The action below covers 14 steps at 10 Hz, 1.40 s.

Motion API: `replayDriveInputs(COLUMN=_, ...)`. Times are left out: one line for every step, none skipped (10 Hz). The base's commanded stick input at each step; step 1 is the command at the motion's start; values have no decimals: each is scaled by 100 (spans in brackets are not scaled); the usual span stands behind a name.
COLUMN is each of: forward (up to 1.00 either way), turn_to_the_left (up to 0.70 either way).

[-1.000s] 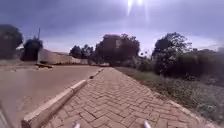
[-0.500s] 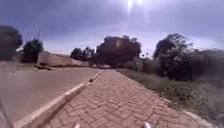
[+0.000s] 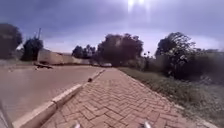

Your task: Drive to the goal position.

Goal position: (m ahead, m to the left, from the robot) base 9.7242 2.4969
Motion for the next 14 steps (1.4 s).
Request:
replayDriveInputs(forward=70, turn_to_the_left=0)
replayDriveInputs(forward=70, turn_to_the_left=0)
replayDriveInputs(forward=70, turn_to_the_left=0)
replayDriveInputs(forward=70, turn_to_the_left=0)
replayDriveInputs(forward=70, turn_to_the_left=0)
replayDriveInputs(forward=70, turn_to_the_left=0)
replayDriveInputs(forward=70, turn_to_the_left=0)
replayDriveInputs(forward=70, turn_to_the_left=-4)
replayDriveInputs(forward=70, turn_to_the_left=-7)
replayDriveInputs(forward=70, turn_to_the_left=-20)
replayDriveInputs(forward=70, turn_to_the_left=-34)
replayDriveInputs(forward=70, turn_to_the_left=0)
replayDriveInputs(forward=70, turn_to_the_left=0)
replayDriveInputs(forward=70, turn_to_the_left=0)
